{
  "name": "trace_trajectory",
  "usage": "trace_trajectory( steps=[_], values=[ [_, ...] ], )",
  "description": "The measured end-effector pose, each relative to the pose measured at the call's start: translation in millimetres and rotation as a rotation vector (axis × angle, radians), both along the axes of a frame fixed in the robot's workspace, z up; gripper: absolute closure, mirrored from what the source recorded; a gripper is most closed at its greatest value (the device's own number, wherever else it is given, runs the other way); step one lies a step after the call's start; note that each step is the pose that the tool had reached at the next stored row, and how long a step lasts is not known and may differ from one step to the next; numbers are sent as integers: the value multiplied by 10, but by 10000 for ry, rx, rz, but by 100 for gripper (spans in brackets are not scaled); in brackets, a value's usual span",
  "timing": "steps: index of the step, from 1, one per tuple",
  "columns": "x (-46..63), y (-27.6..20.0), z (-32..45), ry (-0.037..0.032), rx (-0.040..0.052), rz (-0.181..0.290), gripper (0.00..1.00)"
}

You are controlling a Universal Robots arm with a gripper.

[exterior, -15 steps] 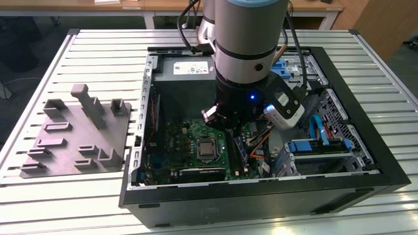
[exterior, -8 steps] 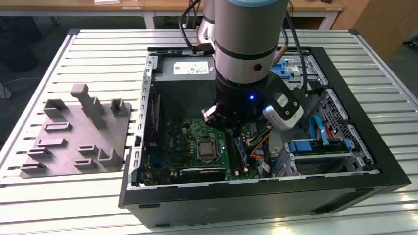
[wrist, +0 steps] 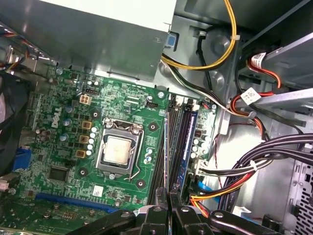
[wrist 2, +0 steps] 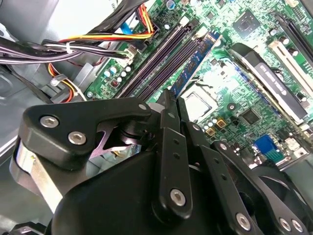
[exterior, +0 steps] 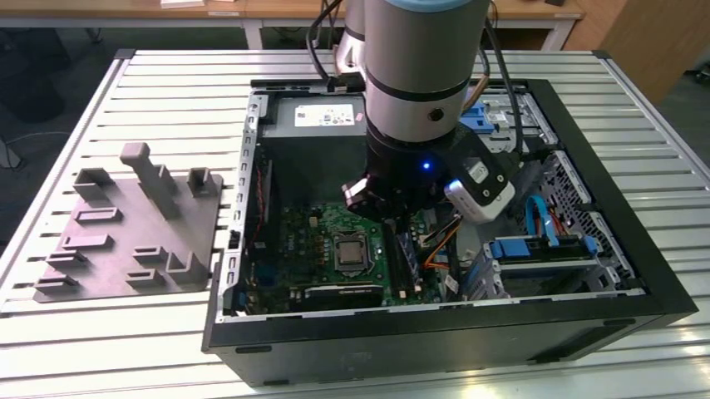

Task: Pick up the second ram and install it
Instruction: 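Insert the second ram into the second slot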

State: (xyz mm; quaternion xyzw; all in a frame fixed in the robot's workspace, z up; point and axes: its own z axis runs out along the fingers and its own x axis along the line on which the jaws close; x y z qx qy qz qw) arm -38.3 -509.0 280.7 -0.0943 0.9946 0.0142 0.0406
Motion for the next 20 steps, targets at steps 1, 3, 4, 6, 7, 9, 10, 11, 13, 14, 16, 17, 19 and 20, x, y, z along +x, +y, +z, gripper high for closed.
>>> trace_trajectory(
  steps=[1, 3, 4, 6, 7, 9, 10, 11, 13, 14, 16, 17, 19, 20],
  values=[
    [0, 0, 0, 0, 1, -37, 86],
    [0, 0, 0, 0, 0, -109, 86],
    [0, 0, 0, 0, 0, -146, 86],
    [0, 0, -1, 0, 1, -222, 86],
    [0, 0, -1, 0, 1, -260, 86],
    [0, 0, -1, 0, 0, -334, 86],
    [0, 0, -1, 0, 0, -371, 86],
    [0, 0, -1, 0, 1, -408, 86],
    [0, 0, -2, 0, 1, -486, 86],
    [0, 0, -2, 0, 1, -521, 86],
    [0, 0, -2, 0, 1, -593, 86],
    [0, 0, -2, 0, 1, -627, 86],
    [0, 0, -2, -1, 2, -694, 86],
    [0, 0, -2, 0, 1, -730, 86]
  ],
)
